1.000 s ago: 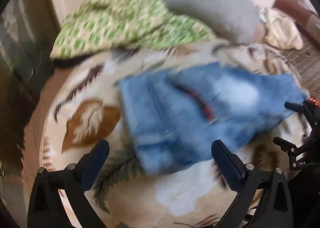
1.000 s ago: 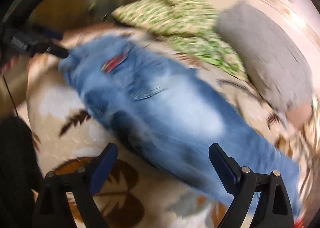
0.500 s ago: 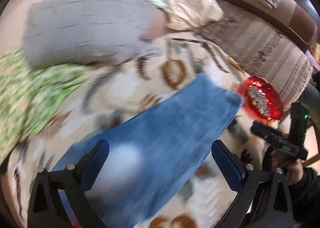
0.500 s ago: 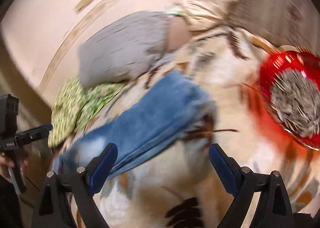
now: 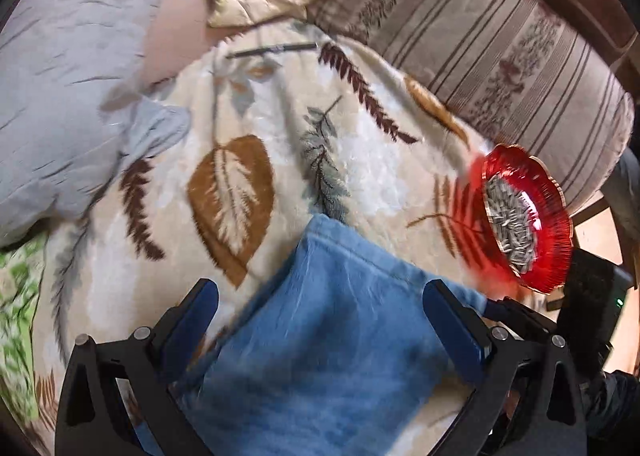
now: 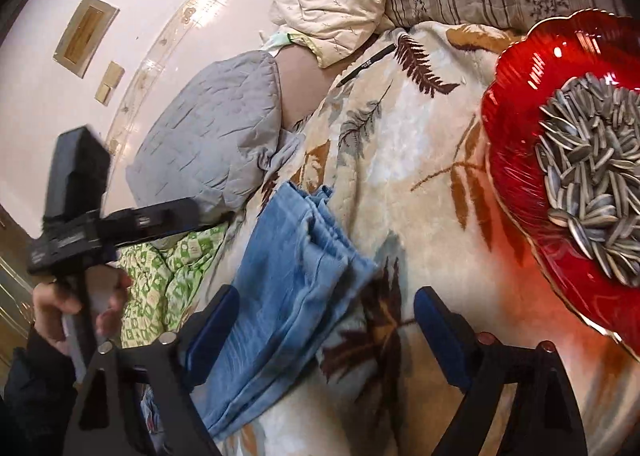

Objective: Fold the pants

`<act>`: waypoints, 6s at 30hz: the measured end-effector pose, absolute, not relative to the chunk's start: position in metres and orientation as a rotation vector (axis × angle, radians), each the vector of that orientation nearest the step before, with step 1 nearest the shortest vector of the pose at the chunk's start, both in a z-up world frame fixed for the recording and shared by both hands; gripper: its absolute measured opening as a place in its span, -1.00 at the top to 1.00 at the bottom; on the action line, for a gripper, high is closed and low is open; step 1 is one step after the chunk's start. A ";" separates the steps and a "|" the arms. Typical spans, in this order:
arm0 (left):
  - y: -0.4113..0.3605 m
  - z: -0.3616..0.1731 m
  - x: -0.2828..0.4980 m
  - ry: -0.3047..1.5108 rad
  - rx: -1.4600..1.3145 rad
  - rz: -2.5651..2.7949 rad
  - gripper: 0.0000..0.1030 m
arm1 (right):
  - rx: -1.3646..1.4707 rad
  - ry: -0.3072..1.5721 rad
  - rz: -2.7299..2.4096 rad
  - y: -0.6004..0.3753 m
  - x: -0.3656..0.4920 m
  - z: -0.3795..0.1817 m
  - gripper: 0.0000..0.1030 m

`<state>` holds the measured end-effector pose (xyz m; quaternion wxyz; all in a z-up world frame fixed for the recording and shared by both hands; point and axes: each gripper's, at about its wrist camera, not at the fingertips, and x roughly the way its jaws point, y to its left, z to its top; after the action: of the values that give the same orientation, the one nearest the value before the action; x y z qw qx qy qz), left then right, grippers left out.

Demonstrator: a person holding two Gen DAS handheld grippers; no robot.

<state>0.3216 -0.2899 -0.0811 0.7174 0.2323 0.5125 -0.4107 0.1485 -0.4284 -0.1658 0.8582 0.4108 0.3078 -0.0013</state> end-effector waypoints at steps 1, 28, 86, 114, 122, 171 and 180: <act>-0.298 -0.089 0.326 1.153 0.514 -0.910 -0.98 | 0.862 0.647 0.000 -0.428 0.152 -0.167 -0.61; -0.376 -0.163 0.365 1.445 0.631 -0.699 0.15 | 0.786 0.694 -0.029 -0.428 0.168 -0.180 0.37; 0.017 -0.119 0.295 1.180 -0.029 -0.565 -0.76 | -0.256 0.636 0.309 -0.089 0.107 -0.131 -0.68; 0.004 -0.169 0.243 1.239 -0.301 -0.249 -0.99 | -0.288 0.678 0.396 -0.199 0.138 -0.059 -0.87; -0.006 -0.169 0.224 1.151 -0.108 -0.246 -0.55 | -0.255 0.791 0.502 -0.214 0.213 -0.058 -0.87; 0.006 -0.169 0.272 1.176 -0.076 -0.343 0.90 | -0.461 1.149 0.605 -0.174 0.335 -0.138 0.21; 0.028 -0.125 0.267 1.036 -0.224 -0.368 -0.64 | -0.302 1.037 0.518 -0.215 0.318 -0.101 -0.53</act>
<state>0.2667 0.0281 -0.1248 0.8466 -0.1063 0.4914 -0.1747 0.3176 -0.2145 -0.1007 0.8260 -0.1419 0.4882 0.2436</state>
